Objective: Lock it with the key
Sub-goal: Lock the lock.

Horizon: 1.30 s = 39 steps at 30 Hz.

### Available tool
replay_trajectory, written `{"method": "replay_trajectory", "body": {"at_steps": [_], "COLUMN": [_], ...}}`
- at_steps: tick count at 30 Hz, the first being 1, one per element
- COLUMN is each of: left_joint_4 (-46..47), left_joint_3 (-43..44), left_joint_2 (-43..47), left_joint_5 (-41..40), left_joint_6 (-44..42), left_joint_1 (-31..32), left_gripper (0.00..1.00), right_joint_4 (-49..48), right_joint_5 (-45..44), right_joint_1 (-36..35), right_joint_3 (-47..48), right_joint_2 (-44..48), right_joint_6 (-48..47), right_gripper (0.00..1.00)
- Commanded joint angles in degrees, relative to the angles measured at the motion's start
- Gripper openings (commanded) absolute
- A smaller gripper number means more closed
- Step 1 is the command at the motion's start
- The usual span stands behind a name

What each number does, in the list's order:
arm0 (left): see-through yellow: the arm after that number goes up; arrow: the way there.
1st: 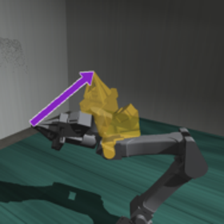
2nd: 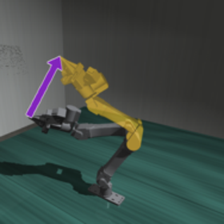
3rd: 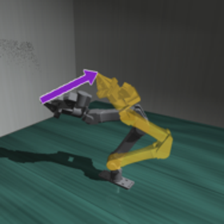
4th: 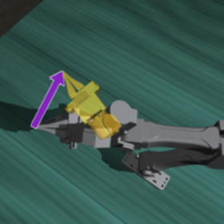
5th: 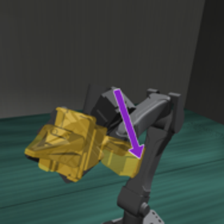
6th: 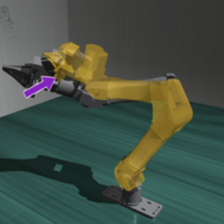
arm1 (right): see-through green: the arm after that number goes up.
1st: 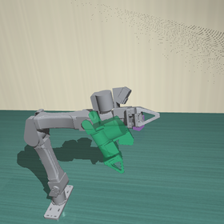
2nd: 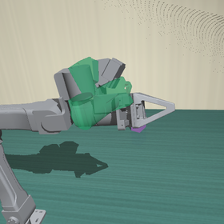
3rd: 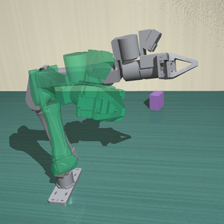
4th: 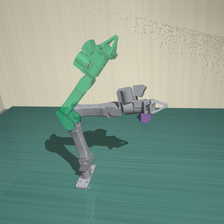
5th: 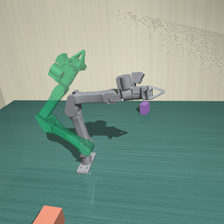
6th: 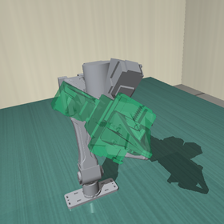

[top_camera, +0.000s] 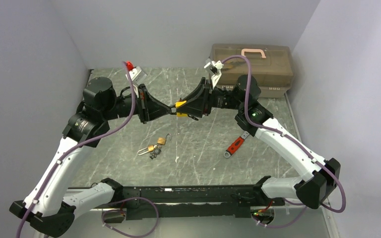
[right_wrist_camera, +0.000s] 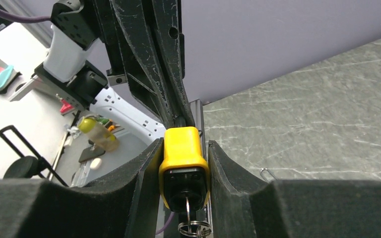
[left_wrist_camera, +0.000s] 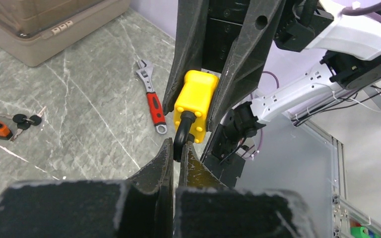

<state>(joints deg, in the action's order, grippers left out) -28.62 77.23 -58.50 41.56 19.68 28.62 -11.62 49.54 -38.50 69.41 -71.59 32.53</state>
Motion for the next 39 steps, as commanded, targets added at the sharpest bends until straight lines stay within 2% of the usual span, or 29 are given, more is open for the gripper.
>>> {"method": "replay_trajectory", "body": {"at_steps": [1,5,6,10,13,19,22,27,32,36,39], "left_joint_4": [7.0,9.5,10.0,9.2,7.8,6.0,5.6,5.2,5.7,5.8,5.5], "left_joint_3": [-2.1,-4.6,-4.8,-3.8,-2.1,0.1,0.5,0.7,0.4,0.4,0.5], "left_joint_2": [-1.8,-0.6,-0.3,-0.1,-0.6,-1.3,-1.5,-1.7,-1.6,-1.6,-1.4], "left_joint_5": [-0.6,2.3,2.8,3.6,4.1,5.8,6.1,6.3,6.7,6.9,7.0], "left_joint_6": [3.9,6.8,7.1,6.6,5.6,4.9,4.9,5.2,5.7,5.7,5.6], "left_joint_1": [-1.7,-5.6,-6.0,-6.9,-7.0,-7.0,-7.0,-7.0,-7.0,-7.0,-7.0], "left_gripper": [0.00,0.00,0.00,0.00,0.00,0.00,0.00,0.00,0.00,0.00,0.00], "right_joint_4": [-5.5,-12.0,-13.5,-18.8,-22.9,-28.4,-30.1,-29.6,-23.9,-23.4,-22.8], "right_joint_5": [0.4,2.5,3.3,5.1,6.1,7.4,7.8,8.3,7.2,6.5,6.0], "right_joint_1": [-1.6,2.4,3.4,7.1,9.7,11.9,11.9,11.3,8.9,8.1,8.1], "right_joint_3": [-1.0,-6.0,-7.0,-11.8,-15.1,-18.2,-18.1,-16.6,-14.4,-14.1,-14.0], "right_joint_2": [0.1,2.1,2.5,4.3,5.4,4.8,3.7,2.4,1.6,1.1,0.8], "right_joint_6": [1.1,5.8,7.0,10.6,13.7,17.0,17.5,16.6,11.9,11.1,10.7], "right_gripper": [0.14,0.54,0.60,0.78,0.84,0.80,0.74,0.65,0.58,0.51,0.43]}}
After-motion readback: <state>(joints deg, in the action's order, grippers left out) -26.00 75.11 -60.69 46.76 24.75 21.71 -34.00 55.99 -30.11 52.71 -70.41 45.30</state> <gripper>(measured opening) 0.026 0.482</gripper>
